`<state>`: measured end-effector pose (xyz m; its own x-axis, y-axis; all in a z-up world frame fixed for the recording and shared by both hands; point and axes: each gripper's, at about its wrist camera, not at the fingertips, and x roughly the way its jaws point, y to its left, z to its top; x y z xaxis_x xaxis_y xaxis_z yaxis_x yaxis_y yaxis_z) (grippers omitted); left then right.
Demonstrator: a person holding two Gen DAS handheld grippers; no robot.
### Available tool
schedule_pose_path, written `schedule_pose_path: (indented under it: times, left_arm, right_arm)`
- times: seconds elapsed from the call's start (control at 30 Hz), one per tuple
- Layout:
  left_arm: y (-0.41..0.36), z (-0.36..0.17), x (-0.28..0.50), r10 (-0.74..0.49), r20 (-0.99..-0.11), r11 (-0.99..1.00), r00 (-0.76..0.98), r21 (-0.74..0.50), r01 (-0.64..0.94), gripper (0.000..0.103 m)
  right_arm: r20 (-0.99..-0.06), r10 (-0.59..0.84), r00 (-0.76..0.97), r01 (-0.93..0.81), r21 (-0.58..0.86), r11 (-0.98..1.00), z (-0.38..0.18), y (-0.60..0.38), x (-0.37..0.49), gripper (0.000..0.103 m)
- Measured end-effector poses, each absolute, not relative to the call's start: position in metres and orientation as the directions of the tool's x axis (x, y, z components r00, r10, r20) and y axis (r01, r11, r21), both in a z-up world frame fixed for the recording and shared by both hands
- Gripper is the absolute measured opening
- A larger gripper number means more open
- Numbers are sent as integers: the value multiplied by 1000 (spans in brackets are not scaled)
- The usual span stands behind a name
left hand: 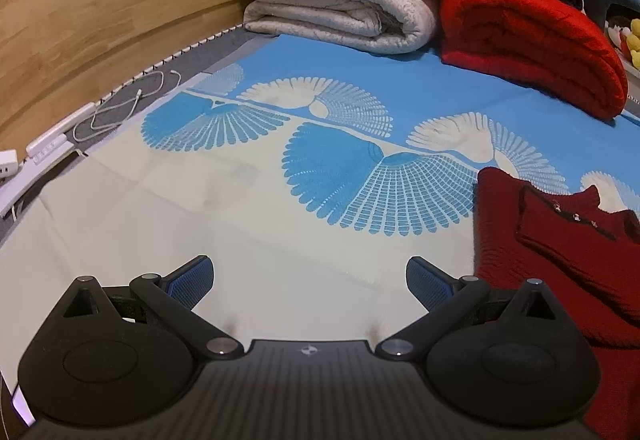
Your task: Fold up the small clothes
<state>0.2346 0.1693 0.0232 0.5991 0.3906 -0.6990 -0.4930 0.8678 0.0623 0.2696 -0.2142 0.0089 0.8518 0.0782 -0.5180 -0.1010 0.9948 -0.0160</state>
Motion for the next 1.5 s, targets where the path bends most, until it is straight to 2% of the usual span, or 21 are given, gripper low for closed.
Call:
schedule_pose_path:
  times: [0.27, 0.43, 0.53, 0.57, 0.6, 0.63, 0.7, 0.83, 0.93, 1.0, 1.07, 1.1, 1.13, 1.17, 1.27, 1.3, 1.37, 1.4, 1.47, 1.5]
  left_arm:
    - [172, 27, 237, 387, -705, 858, 594, 41, -511, 103]
    - [199, 25, 242, 429, -746, 797, 509, 47, -602, 103]
    - [219, 26, 240, 411, -769, 770, 489, 6, -638, 103]
    - [225, 26, 239, 397, -778, 762, 487, -15, -647, 103]
    - [231, 26, 237, 370, -790, 755, 488, -51, -654, 103]
    - [236, 25, 235, 343, -801, 748, 491, -83, -658, 103]
    - [247, 24, 232, 305, -815, 729, 492, -133, -671, 103]
    - [256, 25, 227, 307, -821, 698, 481, -150, -701, 103]
    - [256, 24, 226, 290, -826, 689, 483, -169, -704, 103]
    - [253, 23, 227, 292, -829, 689, 477, -163, -706, 103]
    - [250, 22, 228, 283, -834, 698, 474, -161, -698, 103]
    - [250, 22, 228, 277, -834, 702, 477, -163, -693, 103]
    - [249, 22, 228, 276, -833, 706, 480, -164, -689, 103]
    - [249, 22, 228, 278, -831, 707, 482, -162, -688, 103]
    - [252, 22, 227, 282, -830, 704, 481, -161, -692, 103]
    - [253, 22, 227, 277, -832, 702, 481, -167, -692, 103]
    - [251, 21, 227, 267, -835, 704, 482, -173, -689, 103]
    - [249, 21, 228, 267, -835, 708, 481, -168, -686, 103]
    - [244, 20, 231, 268, -837, 726, 477, -150, -671, 103]
    - [241, 20, 232, 267, -837, 736, 478, -143, -662, 103]
  right_arm:
    - [-572, 282, 770, -310, 50, 949, -14, -126, 307, 65]
    - [-640, 231, 733, -317, -21, 948, -36, -59, 336, 67]
    - [-650, 192, 735, -328, -93, 940, -50, -33, 348, 68]
    - [-640, 185, 746, -344, -132, 930, -54, -26, 349, 65]
    - [-626, 186, 758, -367, -173, 914, -57, -21, 348, 56]
    - [-629, 201, 751, -404, -197, 893, -60, -16, 348, 12]
    - [-605, 209, 768, -392, -185, 901, -53, -18, 343, 10]
    - [-559, 296, 775, -387, -49, 921, -18, -41, 324, 10]
    - [-570, 347, 745, -449, -43, 892, -12, -39, 307, 10]
    - [-637, 337, 693, -474, -51, 879, -24, -28, 308, 18]
    - [-713, 321, 624, -477, -21, 879, -43, -20, 314, 42]
    - [-693, 323, 644, -465, -20, 885, -44, -20, 310, 43]
    - [-679, 342, 649, -464, 2, 886, -41, -22, 307, 47]
    - [-683, 373, 628, -466, 54, 883, -36, -26, 307, 52]
    - [-617, 481, 622, -425, 250, 870, -15, -59, 309, 53]
    - [-587, 452, 672, -376, 255, 891, -8, -72, 310, 53]
    - [-578, 315, 753, -260, 178, 949, -9, -90, 317, 53]
    - [-597, 233, 768, -199, 124, 972, -14, -98, 323, 53]
    - [-708, 108, 698, -109, 44, 993, -41, -115, 340, 53]
    - [-688, 139, 712, -130, 65, 989, -49, -124, 338, 54]
